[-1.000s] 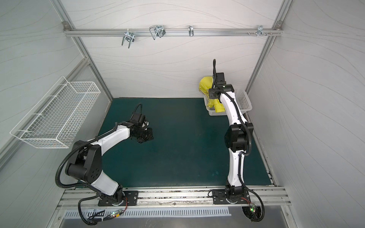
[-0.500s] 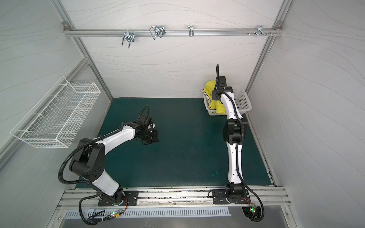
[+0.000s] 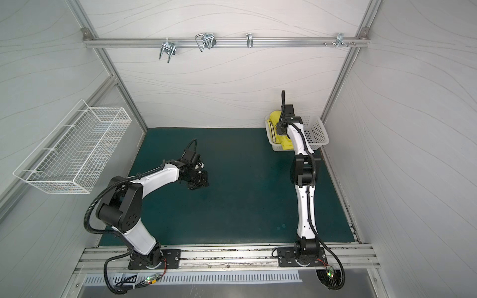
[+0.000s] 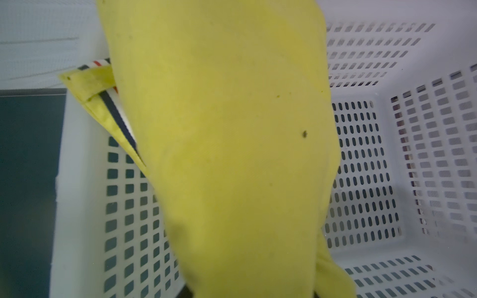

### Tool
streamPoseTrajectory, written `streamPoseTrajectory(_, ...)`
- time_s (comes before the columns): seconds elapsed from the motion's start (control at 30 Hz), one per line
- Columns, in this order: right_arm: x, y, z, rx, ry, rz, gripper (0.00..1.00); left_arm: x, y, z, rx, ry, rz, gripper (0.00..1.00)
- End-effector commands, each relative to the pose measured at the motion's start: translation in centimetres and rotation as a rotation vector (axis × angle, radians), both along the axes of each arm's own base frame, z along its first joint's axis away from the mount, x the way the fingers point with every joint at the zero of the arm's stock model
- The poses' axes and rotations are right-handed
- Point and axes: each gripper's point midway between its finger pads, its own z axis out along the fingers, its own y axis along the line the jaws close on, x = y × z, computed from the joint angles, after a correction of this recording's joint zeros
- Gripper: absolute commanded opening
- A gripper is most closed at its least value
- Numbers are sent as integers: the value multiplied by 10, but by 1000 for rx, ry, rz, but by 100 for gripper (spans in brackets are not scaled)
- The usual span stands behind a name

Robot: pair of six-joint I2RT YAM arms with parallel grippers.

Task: Roll up the long pants
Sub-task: Move the bin to the corner of the board.

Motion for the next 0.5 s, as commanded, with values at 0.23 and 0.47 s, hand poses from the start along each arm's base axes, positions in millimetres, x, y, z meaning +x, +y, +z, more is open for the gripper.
streamPoseTrajectory(0.23,-47,68,-100,54,269,163,0,8,-6,0,-20,-23,2,0)
streamPoseTrajectory(0.47,-61,94,-92,54,292,227,7,5,-3,0,-10,-25,3,0)
